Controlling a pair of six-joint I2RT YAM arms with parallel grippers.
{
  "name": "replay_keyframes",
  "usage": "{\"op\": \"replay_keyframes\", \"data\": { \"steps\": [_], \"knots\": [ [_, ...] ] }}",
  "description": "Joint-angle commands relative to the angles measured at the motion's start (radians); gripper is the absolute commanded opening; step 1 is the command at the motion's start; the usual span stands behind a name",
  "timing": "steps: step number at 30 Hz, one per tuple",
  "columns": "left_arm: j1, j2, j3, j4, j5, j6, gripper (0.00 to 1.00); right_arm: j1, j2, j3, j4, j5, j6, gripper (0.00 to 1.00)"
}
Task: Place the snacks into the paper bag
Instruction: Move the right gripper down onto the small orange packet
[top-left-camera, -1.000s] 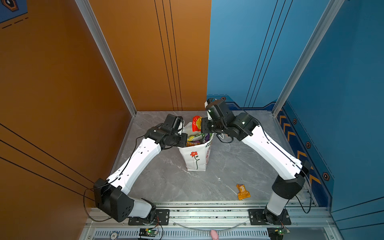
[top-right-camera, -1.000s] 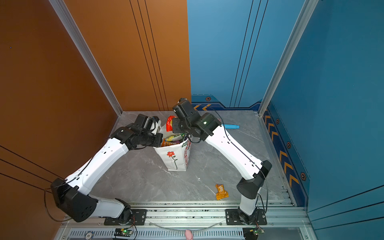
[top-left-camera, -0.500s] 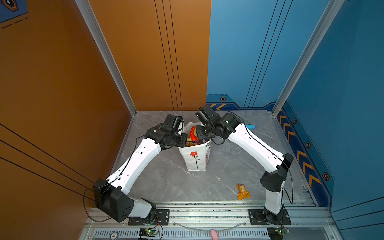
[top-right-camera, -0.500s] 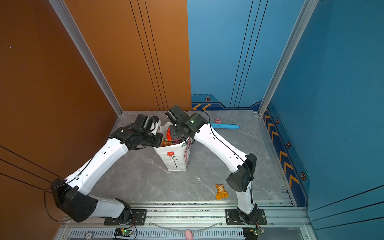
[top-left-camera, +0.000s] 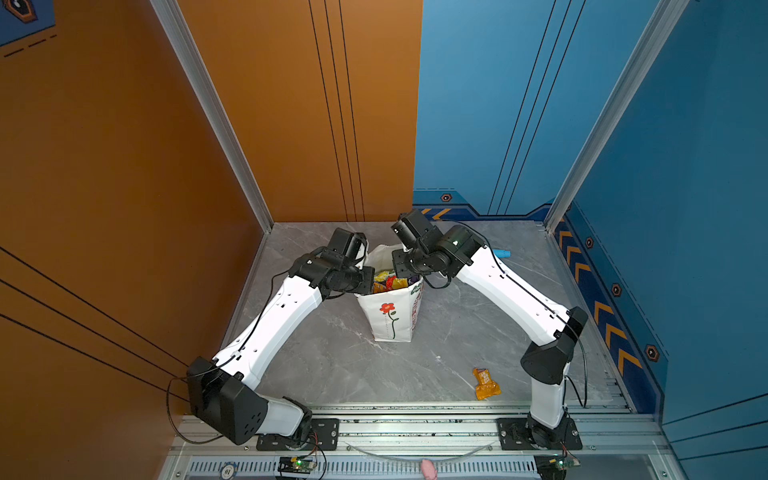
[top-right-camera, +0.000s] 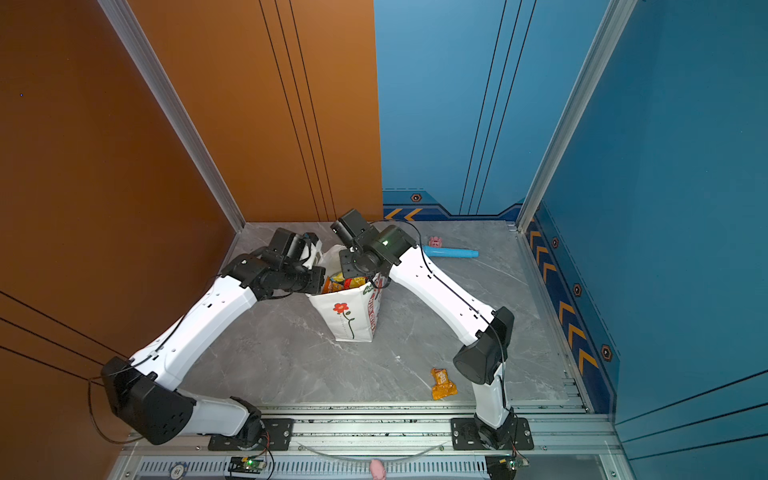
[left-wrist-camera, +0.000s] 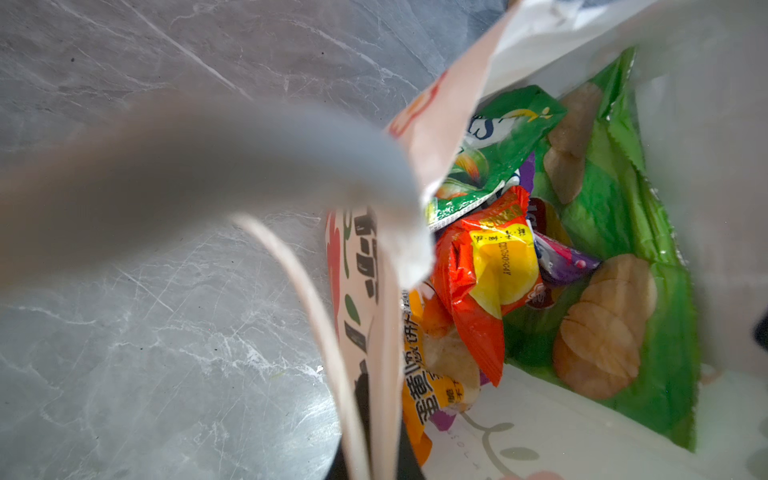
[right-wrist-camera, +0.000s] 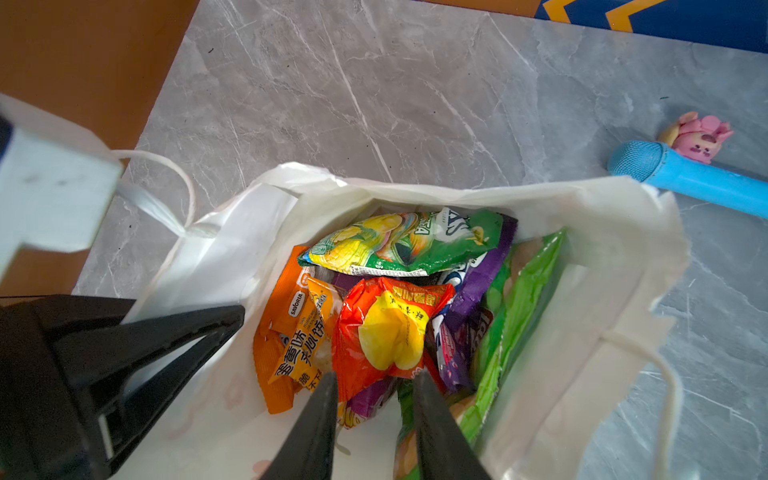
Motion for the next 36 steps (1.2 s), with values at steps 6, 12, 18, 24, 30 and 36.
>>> {"op": "replay_keyframes", "data": {
  "steps": [6, 12, 18, 24, 30, 36],
  "knots": [
    [-0.002, -0.049, 0.009, 0.089, -0.041, 0.021, 0.00, 0.028, -0.271, -0.159, -0.062, 0.146, 0.020, 0.36],
    [-0.004, -0.048, 0.009, 0.088, -0.043, 0.021, 0.00, 0.012, -0.504, -0.504, -0.060, 0.212, 0.094, 0.39],
    [-0.001, -0.043, 0.009, 0.089, -0.040, 0.020, 0.00, -0.102, -0.695, -0.913, -0.012, 0.127, 0.183, 0.40],
    [-0.001, -0.035, 0.009, 0.088, -0.039, 0.020, 0.00, -0.200, -0.789, -1.209, 0.083, -0.039, 0.250, 0.45],
    [-0.003, -0.032, 0.008, 0.088, -0.040, 0.020, 0.00, -0.250, -0.757, -1.384, 0.141, -0.128, 0.258, 0.49],
    [-0.004, -0.031, 0.008, 0.087, -0.044, 0.020, 0.00, -0.257, -0.723, -1.460, 0.211, -0.185, 0.265, 0.58]
  ]
}}
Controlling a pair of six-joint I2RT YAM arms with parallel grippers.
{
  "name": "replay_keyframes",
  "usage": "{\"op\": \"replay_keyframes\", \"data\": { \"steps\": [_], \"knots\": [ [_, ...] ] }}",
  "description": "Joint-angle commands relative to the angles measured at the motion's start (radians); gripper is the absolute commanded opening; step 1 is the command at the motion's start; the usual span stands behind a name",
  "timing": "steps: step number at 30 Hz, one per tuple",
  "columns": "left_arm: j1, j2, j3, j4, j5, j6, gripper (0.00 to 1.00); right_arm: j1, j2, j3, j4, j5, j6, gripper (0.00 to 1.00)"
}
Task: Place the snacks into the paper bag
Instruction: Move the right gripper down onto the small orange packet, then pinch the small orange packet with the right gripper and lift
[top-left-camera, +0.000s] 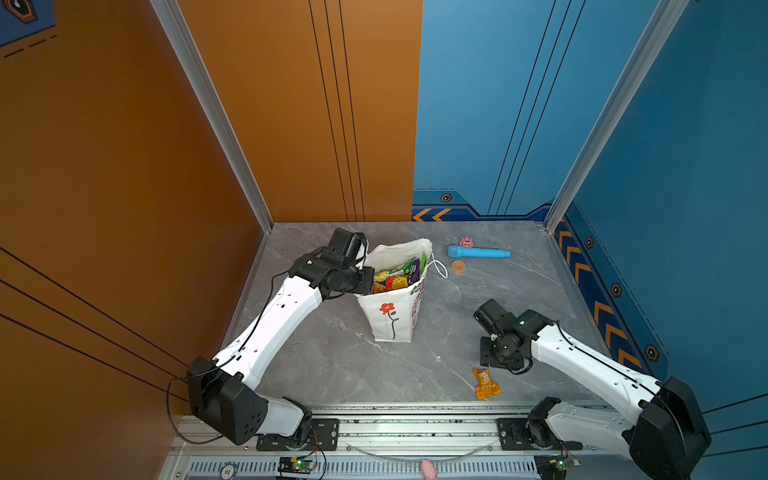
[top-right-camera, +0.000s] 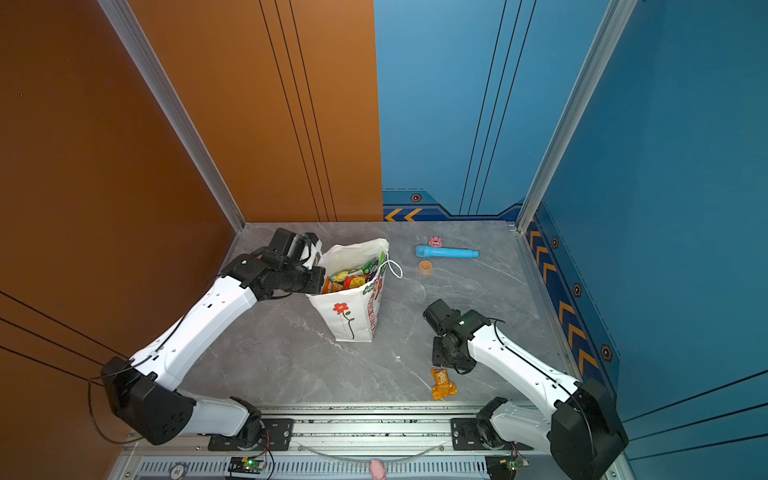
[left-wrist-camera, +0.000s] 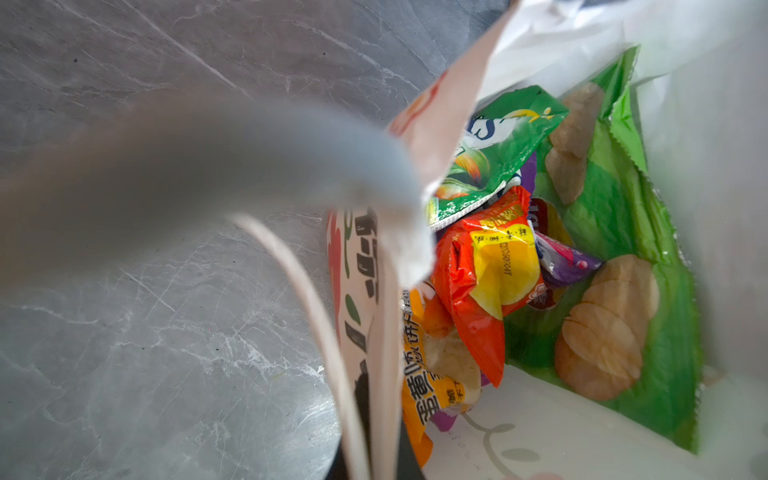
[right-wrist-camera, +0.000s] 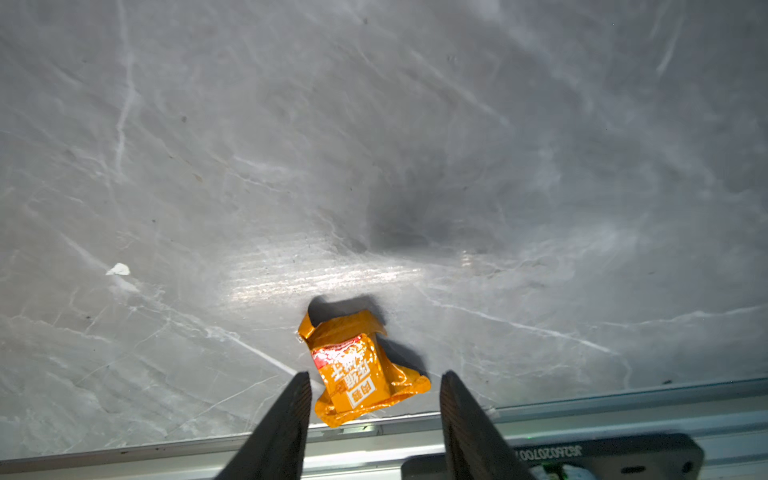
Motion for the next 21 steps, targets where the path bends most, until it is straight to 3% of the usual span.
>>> {"op": "replay_keyframes", "data": {
  "steps": [1, 17, 21],
  "knots": [
    [-0.005, -0.031, 0.008, 0.087, -0.039, 0.021, 0.00, -0.002, 0.012, -0.034, 0.069, -0.053, 0.022, 0.59],
    [-0.005, -0.031, 0.007, 0.086, -0.042, 0.022, 0.00, 0.031, 0.154, -0.083, 0.158, -0.105, 0.029, 0.59],
    [-0.006, -0.031, 0.007, 0.087, -0.041, 0.022, 0.00, 0.050, 0.191, -0.082, 0.178, -0.106, 0.030, 0.54]
  ]
}}
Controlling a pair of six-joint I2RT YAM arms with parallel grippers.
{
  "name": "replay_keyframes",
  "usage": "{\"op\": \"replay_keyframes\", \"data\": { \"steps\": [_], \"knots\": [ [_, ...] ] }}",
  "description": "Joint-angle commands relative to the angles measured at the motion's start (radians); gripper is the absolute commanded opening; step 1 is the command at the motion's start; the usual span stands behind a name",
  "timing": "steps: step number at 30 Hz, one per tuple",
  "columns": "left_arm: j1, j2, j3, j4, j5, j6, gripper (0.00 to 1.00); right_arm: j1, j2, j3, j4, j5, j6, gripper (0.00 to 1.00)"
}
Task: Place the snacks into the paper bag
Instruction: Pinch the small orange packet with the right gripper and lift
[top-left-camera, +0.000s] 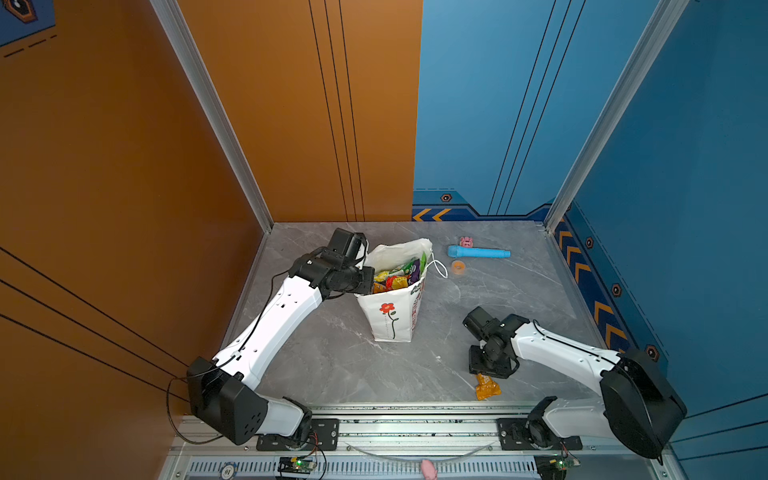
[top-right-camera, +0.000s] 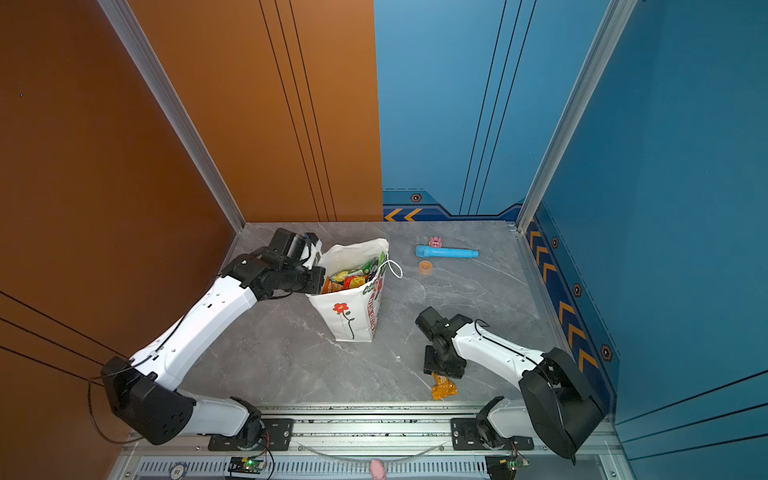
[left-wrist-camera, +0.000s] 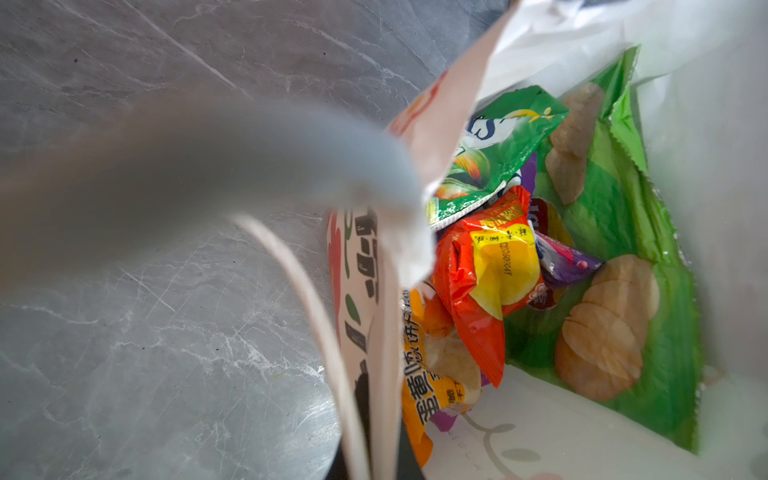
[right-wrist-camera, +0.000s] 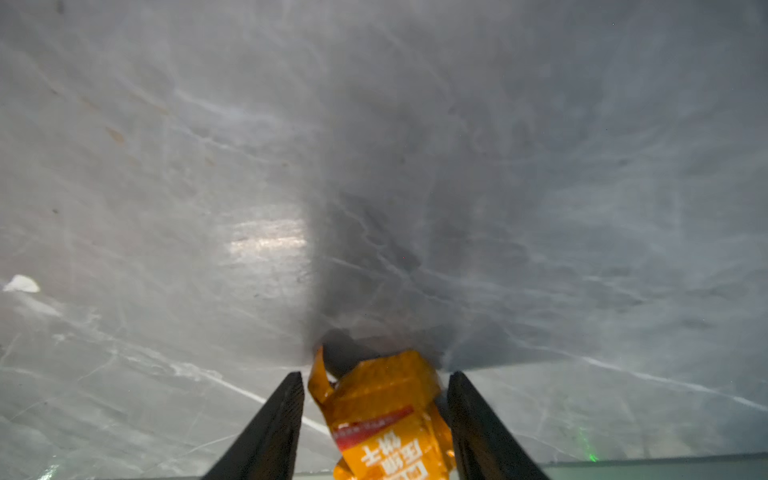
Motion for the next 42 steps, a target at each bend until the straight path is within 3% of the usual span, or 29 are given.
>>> {"op": "replay_keyframes", "data": {
  "steps": [1, 9, 25, 30, 42],
  "knots": [
    [-0.005, -0.032, 0.008, 0.087, -0.042, 0.021, 0.00, 0.016, 0.029, -0.012, 0.026, -0.010, 0.015, 0.51],
    [-0.005, -0.032, 0.007, 0.086, -0.043, 0.023, 0.00, 0.032, 0.022, 0.003, 0.031, 0.003, 0.025, 0.36],
    [-0.006, -0.031, 0.009, 0.086, -0.043, 0.023, 0.00, -0.004, -0.008, 0.103, -0.037, 0.042, -0.005, 0.34],
    [-0.005, -0.030, 0.008, 0.086, -0.043, 0.023, 0.00, -0.066, -0.052, 0.237, -0.086, 0.045, -0.035, 0.34],
    [-0.005, -0.032, 0.008, 0.087, -0.045, 0.025, 0.00, -0.110, 0.001, 0.779, -0.106, 0.069, -0.089, 0.33]
  ]
}}
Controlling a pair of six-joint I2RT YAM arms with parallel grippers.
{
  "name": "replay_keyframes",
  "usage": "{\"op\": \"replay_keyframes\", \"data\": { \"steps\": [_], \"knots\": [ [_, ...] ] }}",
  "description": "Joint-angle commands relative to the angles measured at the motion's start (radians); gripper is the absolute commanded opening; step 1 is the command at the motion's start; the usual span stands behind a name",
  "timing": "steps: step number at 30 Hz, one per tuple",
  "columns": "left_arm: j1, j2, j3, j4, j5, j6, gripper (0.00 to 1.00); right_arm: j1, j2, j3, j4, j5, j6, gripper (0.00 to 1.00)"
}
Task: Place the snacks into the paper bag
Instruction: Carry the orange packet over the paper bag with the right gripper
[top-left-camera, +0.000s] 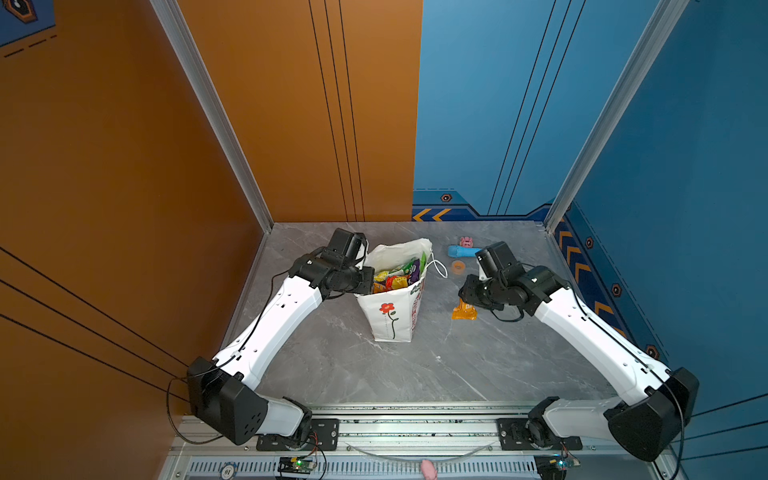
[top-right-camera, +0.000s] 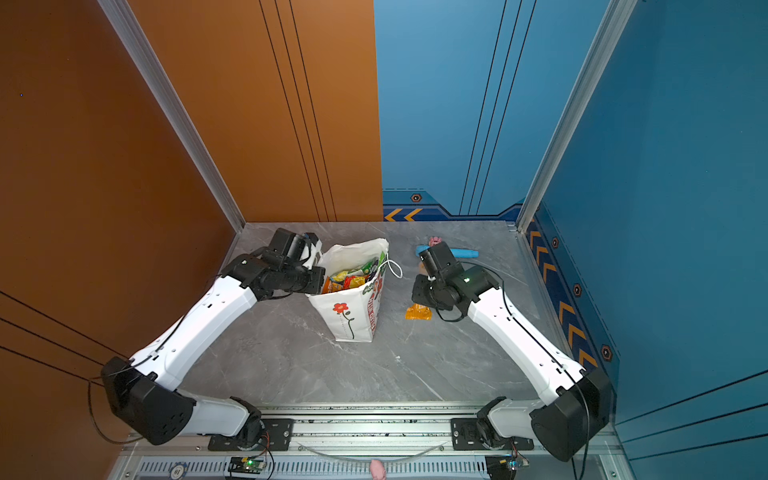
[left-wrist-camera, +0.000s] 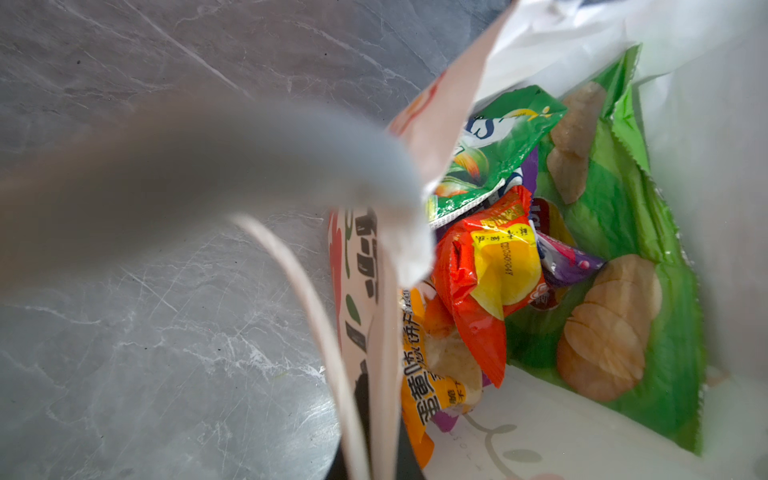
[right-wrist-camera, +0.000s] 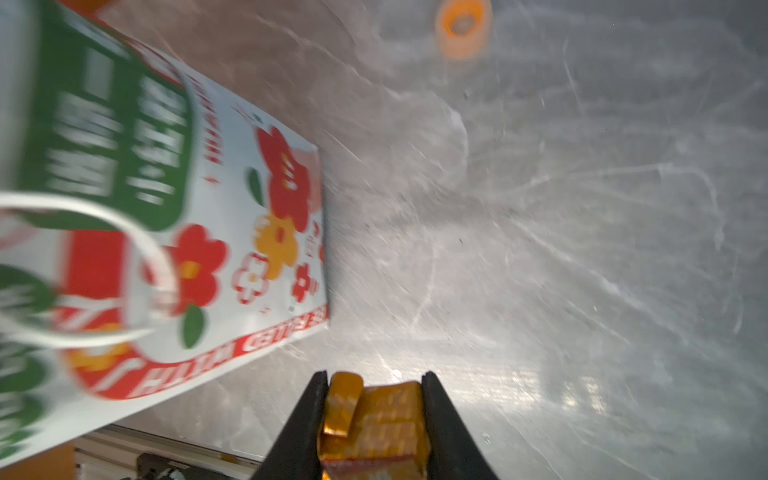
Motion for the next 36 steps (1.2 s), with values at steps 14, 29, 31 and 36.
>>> {"op": "replay_keyframes", "data": {
  "steps": [14, 29, 31, 36],
  "knots": [
    [-0.006, -0.030, 0.010, 0.086, -0.033, 0.020, 0.00, 0.064, 0.124, 0.388, 0.068, 0.010, -0.020, 0.30],
    [-0.006, -0.032, 0.009, 0.087, -0.036, 0.024, 0.00, 0.235, 0.438, 0.661, 0.042, 0.021, -0.056, 0.28],
    [-0.005, -0.032, 0.008, 0.085, -0.038, 0.026, 0.00, 0.248, 0.461, 0.665, 0.030, 0.036, -0.060, 0.28],
    [-0.005, -0.032, 0.010, 0.085, -0.038, 0.026, 0.00, 0.267, 0.474, 0.664, 0.007, 0.071, -0.076, 0.28]
  ]
}}
